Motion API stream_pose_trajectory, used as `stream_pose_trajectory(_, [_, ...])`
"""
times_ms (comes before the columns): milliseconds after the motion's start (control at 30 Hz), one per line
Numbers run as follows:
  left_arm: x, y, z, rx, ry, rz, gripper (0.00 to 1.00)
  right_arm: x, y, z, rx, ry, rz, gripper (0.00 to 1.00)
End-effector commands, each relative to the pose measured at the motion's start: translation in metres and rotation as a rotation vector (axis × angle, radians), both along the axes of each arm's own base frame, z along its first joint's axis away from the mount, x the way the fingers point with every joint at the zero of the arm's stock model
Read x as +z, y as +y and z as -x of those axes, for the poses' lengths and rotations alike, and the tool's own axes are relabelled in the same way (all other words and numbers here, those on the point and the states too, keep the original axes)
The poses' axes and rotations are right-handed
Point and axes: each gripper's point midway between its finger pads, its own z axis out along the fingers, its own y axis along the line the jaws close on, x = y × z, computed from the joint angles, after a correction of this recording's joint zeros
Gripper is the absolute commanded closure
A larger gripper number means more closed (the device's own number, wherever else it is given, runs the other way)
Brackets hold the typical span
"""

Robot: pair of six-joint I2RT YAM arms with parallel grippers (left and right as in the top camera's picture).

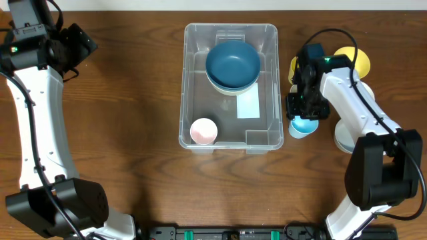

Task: Pack container
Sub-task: 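Move the right gripper over the light blue cup, then lower the right gripper and grasp the light blue cup's rim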

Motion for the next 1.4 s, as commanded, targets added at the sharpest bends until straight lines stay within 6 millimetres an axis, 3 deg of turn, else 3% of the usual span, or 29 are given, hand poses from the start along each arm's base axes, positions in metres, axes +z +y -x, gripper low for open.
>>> stream_pose_trajectory(0, [0.002,0.004,0.001,0.003,0.001,-0.016,0.02,0.004,-0.002,-0.001,0.007,-0.018,0.009,0.37])
stream_pose_trajectory(267, [0.002,0.004,0.001,0.003,0.001,-0.016,0.02,0.025,-0.002,-0.005,0.007,-0.089,0.001,0.36])
stream_pose_trajectory(467, [0.002,0.004,0.001,0.003,0.001,-0.016,0.02,0.068,-0.004,-0.004,0.003,-0.223,-0.016,0.35])
stream_pose_trajectory(633, [0.002,0.004,0.001,0.003,0.001,-0.016,0.02,0.099,-0.03,0.013,-0.096,-0.274,0.049,0.34])
stream_pose_trajectory(733, [0.002,0.004,0.001,0.003,0.001,-0.016,0.02,0.106,-0.038,0.019,-0.134,-0.289,0.042,0.33])
stream_pose_trajectory(867, [0.002,0.004,0.001,0.003,0.001,-0.016,0.02,0.098,-0.044,0.024,-0.155,-0.274,0.039,0.33])
stream_pose_trajectory(1367, [0.002,0.004,0.001,0.003,0.001,-0.016,0.02,0.026,-0.038,0.031,-0.144,-0.246,0.004,0.35])
